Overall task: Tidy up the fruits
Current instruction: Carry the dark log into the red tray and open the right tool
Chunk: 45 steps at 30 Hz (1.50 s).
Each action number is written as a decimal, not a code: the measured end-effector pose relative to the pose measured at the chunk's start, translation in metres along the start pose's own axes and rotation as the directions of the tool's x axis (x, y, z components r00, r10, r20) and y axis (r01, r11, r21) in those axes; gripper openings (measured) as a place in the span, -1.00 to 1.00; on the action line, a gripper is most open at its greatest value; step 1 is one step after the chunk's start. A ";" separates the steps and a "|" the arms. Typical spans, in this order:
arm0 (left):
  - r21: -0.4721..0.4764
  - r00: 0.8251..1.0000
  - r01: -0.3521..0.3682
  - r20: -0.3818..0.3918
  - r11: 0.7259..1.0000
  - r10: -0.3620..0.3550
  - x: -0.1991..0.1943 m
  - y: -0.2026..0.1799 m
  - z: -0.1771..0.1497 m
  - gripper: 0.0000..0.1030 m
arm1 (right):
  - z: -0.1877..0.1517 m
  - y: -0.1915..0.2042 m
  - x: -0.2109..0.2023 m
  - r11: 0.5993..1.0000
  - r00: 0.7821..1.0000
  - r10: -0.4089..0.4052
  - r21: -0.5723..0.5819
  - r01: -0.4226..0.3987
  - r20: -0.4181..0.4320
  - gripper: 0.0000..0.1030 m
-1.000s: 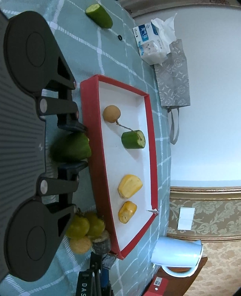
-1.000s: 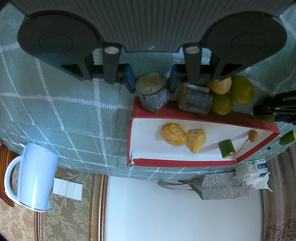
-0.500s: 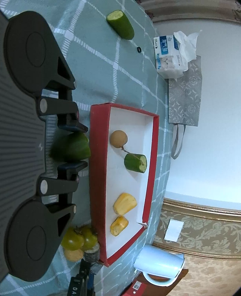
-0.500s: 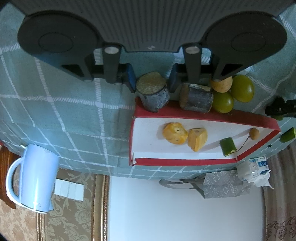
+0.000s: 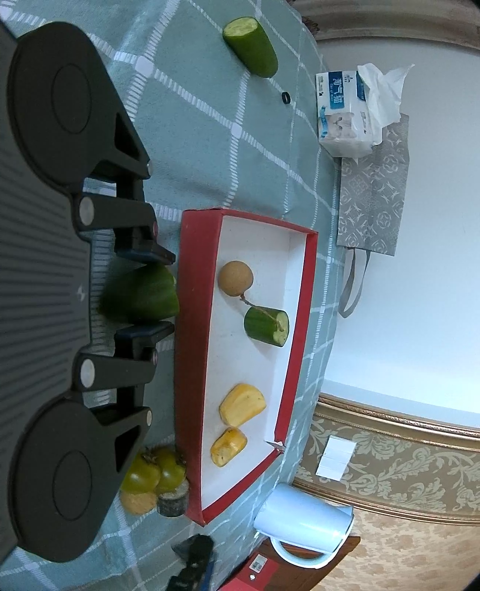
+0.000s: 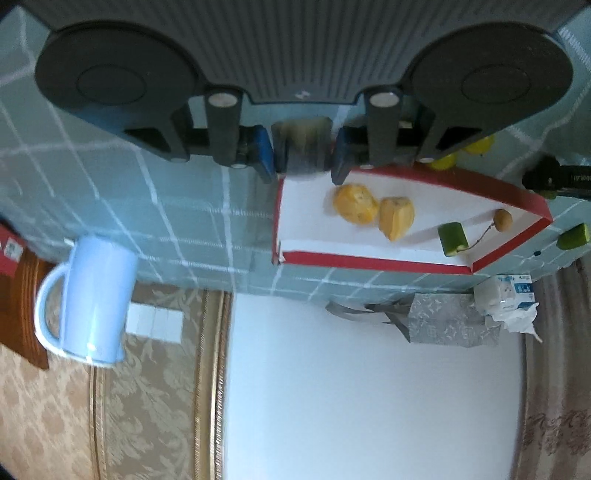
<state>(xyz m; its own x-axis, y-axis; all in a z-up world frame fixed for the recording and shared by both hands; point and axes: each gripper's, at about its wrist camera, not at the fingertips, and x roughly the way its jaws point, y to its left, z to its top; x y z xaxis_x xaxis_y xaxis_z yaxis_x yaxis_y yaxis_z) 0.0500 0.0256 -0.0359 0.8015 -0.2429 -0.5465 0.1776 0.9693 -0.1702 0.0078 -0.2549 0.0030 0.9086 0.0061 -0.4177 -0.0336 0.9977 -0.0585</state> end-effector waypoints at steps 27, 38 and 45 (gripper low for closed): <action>0.001 1.000 0.004 0.000 1.000 -0.004 -0.001 0.001 0.000 -0.37 | 0.050 -0.025 0.063 0.979 0.987 0.133 0.166 -0.116 -0.092 -0.40; 0.001 1.000 0.004 0.000 1.000 -0.004 -0.001 0.001 -0.001 -0.37 | 0.036 -0.012 0.098 0.986 0.979 0.119 0.136 -0.097 -0.168 -0.27; -0.001 1.000 0.005 0.001 1.000 -0.005 -0.001 0.001 -0.001 -0.37 | 0.036 -0.016 0.057 0.983 0.998 0.057 0.175 -0.050 -0.039 0.82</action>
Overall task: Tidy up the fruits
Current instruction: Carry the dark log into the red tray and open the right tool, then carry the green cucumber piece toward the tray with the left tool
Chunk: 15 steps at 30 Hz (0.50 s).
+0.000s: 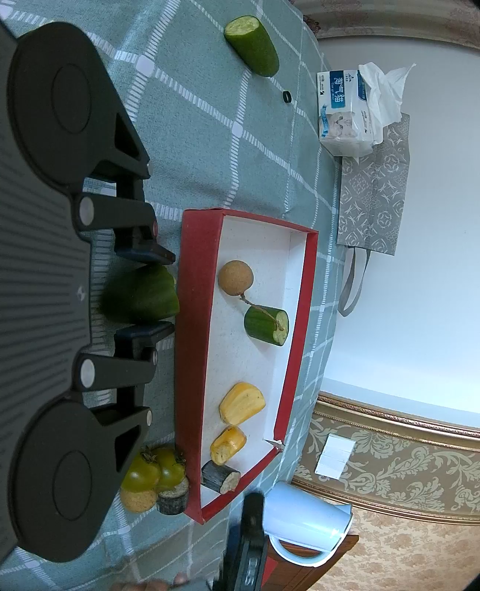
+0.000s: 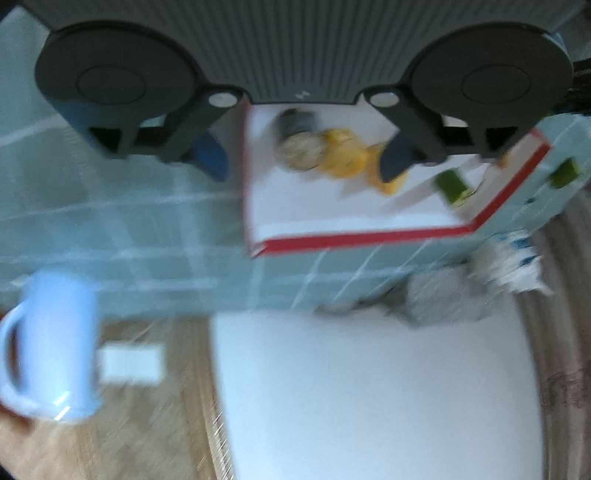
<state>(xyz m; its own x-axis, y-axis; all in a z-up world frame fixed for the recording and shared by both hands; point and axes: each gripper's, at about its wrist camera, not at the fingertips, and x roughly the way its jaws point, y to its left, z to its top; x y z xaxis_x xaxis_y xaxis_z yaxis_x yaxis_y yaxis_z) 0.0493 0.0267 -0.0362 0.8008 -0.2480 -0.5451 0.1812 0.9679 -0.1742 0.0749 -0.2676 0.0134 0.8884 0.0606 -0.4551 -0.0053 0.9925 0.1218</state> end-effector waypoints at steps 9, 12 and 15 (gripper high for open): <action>0.001 1.000 -0.001 0.000 1.000 0.001 0.000 0.000 0.000 -0.37 | -0.055 0.013 -0.062 0.931 0.956 -0.236 -0.243 0.274 0.171 0.77; 0.003 1.000 -0.002 0.000 1.000 0.002 0.000 0.000 0.000 -0.37 | -0.057 0.008 -0.053 0.949 0.975 -0.201 -0.230 0.217 0.091 0.68; 0.003 1.000 -0.002 0.000 1.000 0.002 0.000 0.000 0.000 -0.37 | -0.056 0.002 -0.042 0.967 0.985 -0.172 -0.188 0.170 0.003 0.67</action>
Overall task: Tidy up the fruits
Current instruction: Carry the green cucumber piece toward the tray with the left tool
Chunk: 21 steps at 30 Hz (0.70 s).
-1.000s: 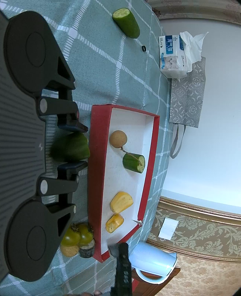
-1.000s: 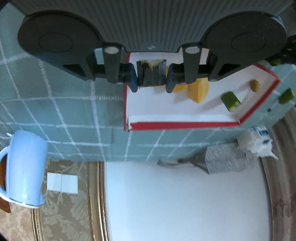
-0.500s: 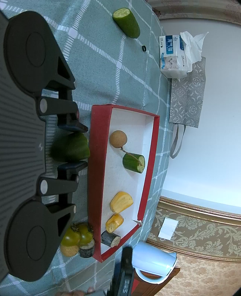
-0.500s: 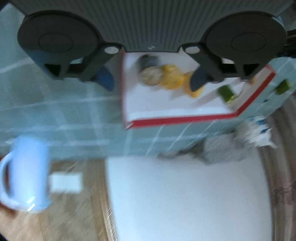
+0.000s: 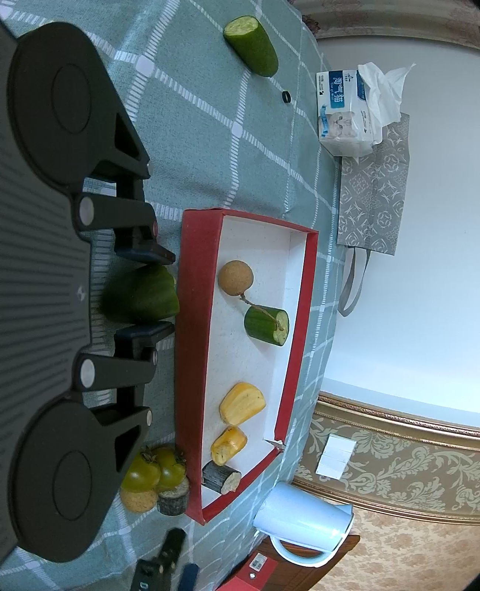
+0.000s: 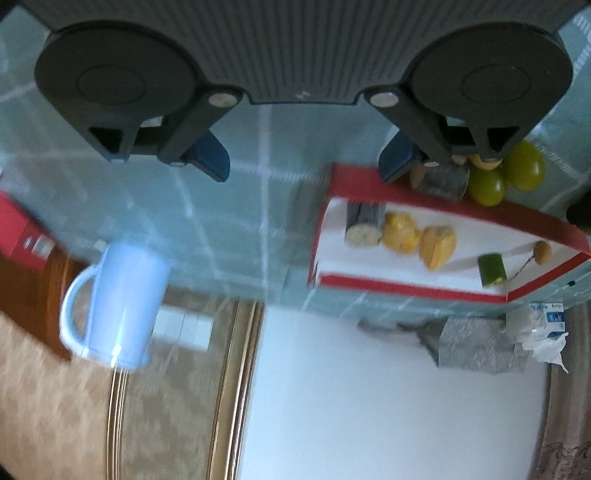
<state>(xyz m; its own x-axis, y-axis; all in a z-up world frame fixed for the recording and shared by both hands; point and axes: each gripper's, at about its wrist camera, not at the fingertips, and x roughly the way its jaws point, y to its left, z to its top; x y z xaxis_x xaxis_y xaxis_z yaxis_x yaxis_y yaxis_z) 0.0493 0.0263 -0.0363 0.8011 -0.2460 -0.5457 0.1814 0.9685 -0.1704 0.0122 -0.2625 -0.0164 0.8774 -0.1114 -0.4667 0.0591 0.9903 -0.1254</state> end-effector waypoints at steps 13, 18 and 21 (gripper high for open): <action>-0.012 1.000 -0.010 0.006 1.000 0.010 -0.001 0.002 0.000 -0.37 | -0.009 -0.008 0.015 0.994 0.991 0.078 0.082 -0.069 -0.109 0.84; 0.010 0.999 -0.018 0.033 1.000 0.017 -0.008 -0.002 -0.002 -0.37 | -0.011 -0.019 0.023 0.986 0.983 0.097 0.153 -0.073 -0.156 0.97; 0.057 0.999 -0.022 0.049 0.998 0.019 -0.016 -0.013 0.005 -0.41 | -0.011 -0.020 0.023 0.985 0.983 0.095 0.160 -0.069 -0.157 1.00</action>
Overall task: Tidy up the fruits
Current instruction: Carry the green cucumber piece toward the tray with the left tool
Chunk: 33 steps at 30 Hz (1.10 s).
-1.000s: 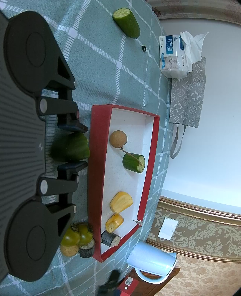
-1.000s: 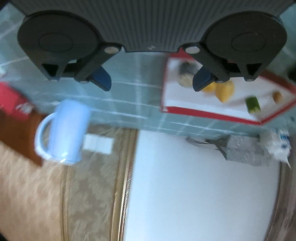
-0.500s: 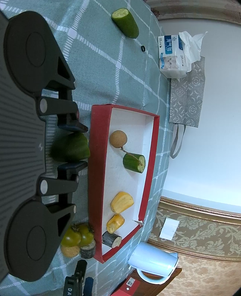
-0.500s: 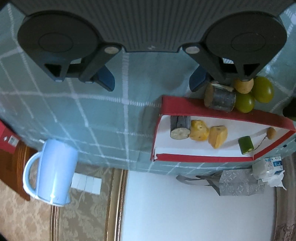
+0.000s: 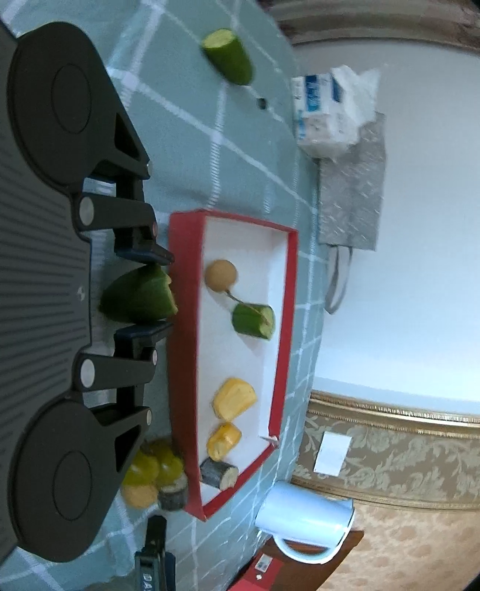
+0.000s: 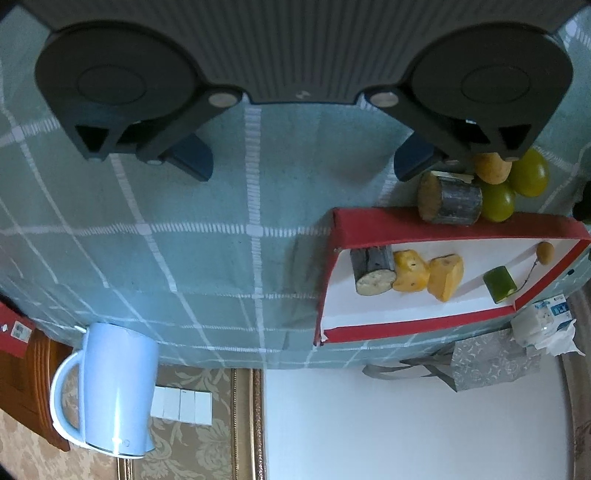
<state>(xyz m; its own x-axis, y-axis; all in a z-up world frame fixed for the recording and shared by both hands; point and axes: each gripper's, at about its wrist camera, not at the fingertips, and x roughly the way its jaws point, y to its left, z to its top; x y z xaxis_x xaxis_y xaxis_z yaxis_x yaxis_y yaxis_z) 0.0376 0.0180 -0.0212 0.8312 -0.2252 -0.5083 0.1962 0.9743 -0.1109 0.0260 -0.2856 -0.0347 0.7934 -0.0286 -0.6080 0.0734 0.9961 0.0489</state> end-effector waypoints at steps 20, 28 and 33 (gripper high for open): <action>0.052 0.998 0.061 -0.008 0.997 -0.061 -0.005 -0.014 0.021 -0.41 | 0.000 0.005 0.002 0.999 1.000 -0.021 -0.032 0.020 -0.013 1.00; 0.087 0.995 0.071 -0.070 0.994 -0.065 0.013 -0.022 0.011 -0.40 | 0.001 0.006 0.002 0.999 1.000 -0.022 -0.034 0.022 -0.014 1.00; 0.089 0.994 0.089 -0.069 0.992 -0.083 0.010 -0.015 0.007 -0.40 | 0.000 0.006 0.002 0.999 1.000 -0.023 -0.035 0.022 -0.014 1.00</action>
<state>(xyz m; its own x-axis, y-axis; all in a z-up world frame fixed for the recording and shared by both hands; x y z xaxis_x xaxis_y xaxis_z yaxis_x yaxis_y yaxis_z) 0.0463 0.0013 -0.0187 0.7739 -0.3043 -0.5554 0.3148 0.9458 -0.0795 0.0281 -0.2801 -0.0356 0.7828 -0.0501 -0.6202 0.0697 0.9975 0.0073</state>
